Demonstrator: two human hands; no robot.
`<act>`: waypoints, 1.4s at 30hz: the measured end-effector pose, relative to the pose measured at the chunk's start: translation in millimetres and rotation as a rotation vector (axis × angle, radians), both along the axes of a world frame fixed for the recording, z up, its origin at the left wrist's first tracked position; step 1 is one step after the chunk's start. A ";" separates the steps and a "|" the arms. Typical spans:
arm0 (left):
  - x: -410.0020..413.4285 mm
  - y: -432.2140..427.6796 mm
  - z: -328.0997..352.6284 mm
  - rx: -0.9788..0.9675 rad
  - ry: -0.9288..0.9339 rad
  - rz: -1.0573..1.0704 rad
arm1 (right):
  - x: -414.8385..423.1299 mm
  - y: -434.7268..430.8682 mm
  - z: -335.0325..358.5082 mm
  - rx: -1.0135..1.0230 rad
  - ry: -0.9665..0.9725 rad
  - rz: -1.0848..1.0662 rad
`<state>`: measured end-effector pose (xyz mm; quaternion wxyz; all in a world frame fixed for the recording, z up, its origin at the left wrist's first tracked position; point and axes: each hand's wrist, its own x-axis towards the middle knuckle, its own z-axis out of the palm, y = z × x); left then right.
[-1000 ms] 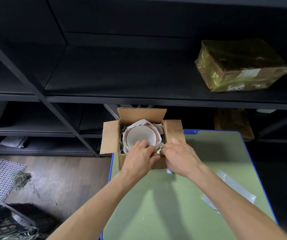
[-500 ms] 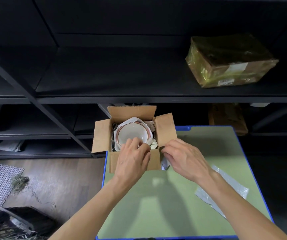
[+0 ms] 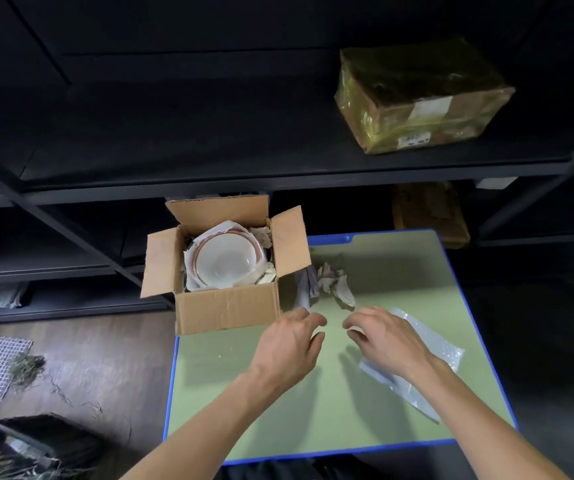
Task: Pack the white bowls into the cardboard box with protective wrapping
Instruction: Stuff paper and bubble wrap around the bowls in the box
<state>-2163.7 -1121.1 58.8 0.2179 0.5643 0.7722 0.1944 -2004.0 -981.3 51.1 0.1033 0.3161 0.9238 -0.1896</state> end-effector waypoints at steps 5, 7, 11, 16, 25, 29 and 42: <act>12.9 11.5 -18.6 -0.125 0.009 -0.013 | 9.5 20.4 -17.3 -0.058 -0.045 -0.065; 16.8 11.0 -22.9 -0.153 0.003 0.007 | 4.6 29.2 -24.8 -0.069 -0.048 -0.080; 25.3 5.1 -24.9 -0.171 -0.035 0.059 | -17.2 41.4 -37.1 -0.052 -0.100 -0.055; 24.3 -0.7 -22.9 -0.167 -0.045 0.128 | -34.5 43.5 -53.4 -0.048 -0.189 -0.027; 28.0 4.4 -29.0 -0.173 -0.108 0.175 | -11.1 19.9 -43.6 -0.259 0.038 -0.253; 34.2 14.8 -22.4 -0.172 -0.155 0.212 | 0.0 2.1 -5.2 -0.450 0.280 -0.392; 15.0 2.4 42.2 0.114 -0.412 0.375 | -16.7 -23.9 61.6 -0.383 0.422 -0.149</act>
